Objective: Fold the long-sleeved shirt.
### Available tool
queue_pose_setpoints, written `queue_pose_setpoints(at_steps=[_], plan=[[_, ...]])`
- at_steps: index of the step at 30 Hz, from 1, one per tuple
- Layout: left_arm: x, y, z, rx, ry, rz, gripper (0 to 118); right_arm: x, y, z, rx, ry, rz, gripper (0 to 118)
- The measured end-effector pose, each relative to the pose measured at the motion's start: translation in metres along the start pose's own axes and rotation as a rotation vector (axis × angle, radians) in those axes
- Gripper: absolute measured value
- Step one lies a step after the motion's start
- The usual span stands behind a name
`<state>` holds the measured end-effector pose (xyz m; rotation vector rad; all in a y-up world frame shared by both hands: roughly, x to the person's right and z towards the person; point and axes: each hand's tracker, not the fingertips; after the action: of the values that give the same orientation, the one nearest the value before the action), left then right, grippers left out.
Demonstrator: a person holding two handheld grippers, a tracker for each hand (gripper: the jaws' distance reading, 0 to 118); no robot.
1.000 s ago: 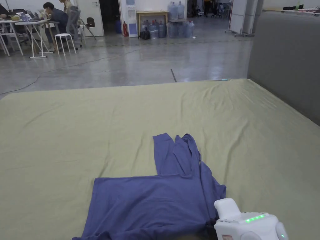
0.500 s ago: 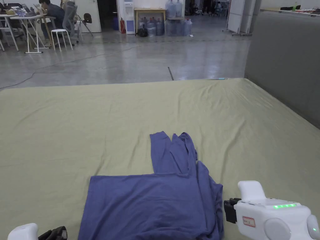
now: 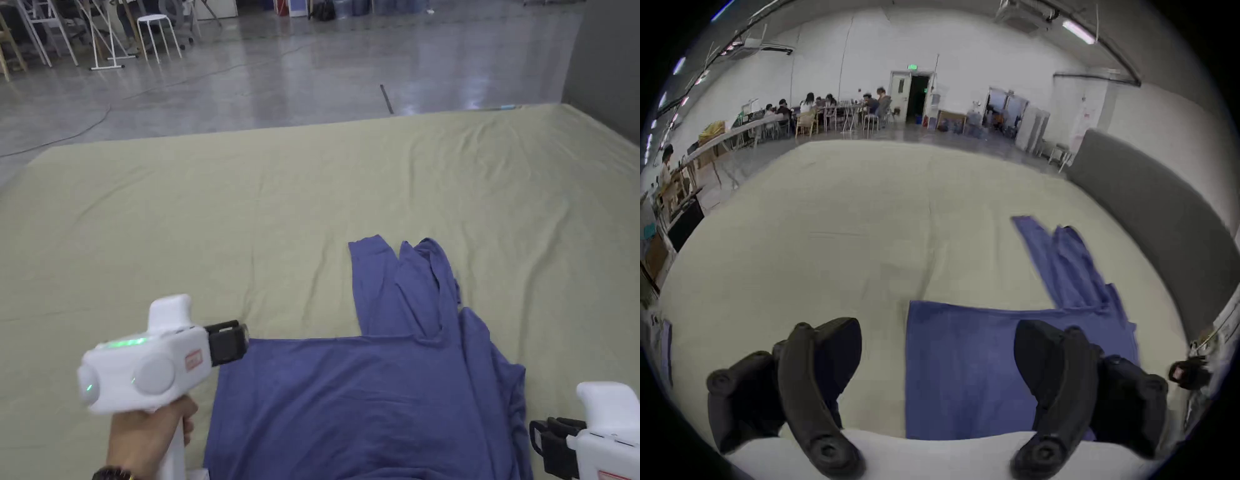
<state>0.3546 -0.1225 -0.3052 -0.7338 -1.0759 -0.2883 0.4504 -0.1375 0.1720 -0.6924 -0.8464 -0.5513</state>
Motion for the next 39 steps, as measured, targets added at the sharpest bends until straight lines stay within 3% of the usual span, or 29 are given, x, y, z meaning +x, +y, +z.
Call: queue_pose_setpoints(at_steps=[4,9,12,13,15,18,24,25,27,28,32,35,39], plan=[[-0.012,0.007,-0.083,-0.155,0.058,-0.054,105,-0.003,-0.002,-0.007,-0.017,-0.001,-0.005,3],[-0.003,-0.003,-0.119,-0.208,0.075,-0.083,103,0.001,-0.005,-0.008,-0.040,-0.013,-0.014,3],[0.017,-0.015,-0.111,-0.174,0.137,-0.191,84,0.007,-0.007,-0.010,-0.053,-0.036,-0.009,3],[0.021,-0.015,-0.105,-0.179,0.089,-0.191,60,0.009,-0.007,-0.010,-0.055,-0.040,-0.011,3],[0.028,-0.017,-0.092,-0.152,0.121,-0.232,1,0.013,-0.006,-0.012,-0.060,-0.045,-0.017,3],[0.035,-0.015,-0.059,-0.152,-0.012,-0.184,1,0.014,0.004,-0.011,-0.057,-0.050,-0.018,3],[0.025,0.012,-0.010,0.030,-0.039,-0.191,1,0.030,0.077,-0.022,0.011,-0.059,0.003,3],[0.024,0.015,-0.003,0.057,-0.024,-0.201,1,0.035,0.093,-0.031,0.013,-0.058,0.001,22],[0.022,0.019,0.002,0.056,-0.008,-0.208,1,0.043,0.120,-0.052,0.001,-0.062,-0.002,93],[0.027,0.021,0.012,0.066,0.010,-0.208,1,0.046,0.131,-0.068,-0.018,-0.072,0.003,107],[0.021,0.019,0.013,0.063,0.066,-0.201,1,0.056,0.149,-0.124,-0.156,-0.172,0.030,105],[0.016,0.014,0.009,0.044,0.056,-0.184,1,0.054,0.144,-0.150,-0.230,-0.135,0.040,105],[0.020,0.009,0.010,0.035,0.051,-0.178,1,0.043,0.140,-0.171,-0.265,-0.157,0.084,105]])
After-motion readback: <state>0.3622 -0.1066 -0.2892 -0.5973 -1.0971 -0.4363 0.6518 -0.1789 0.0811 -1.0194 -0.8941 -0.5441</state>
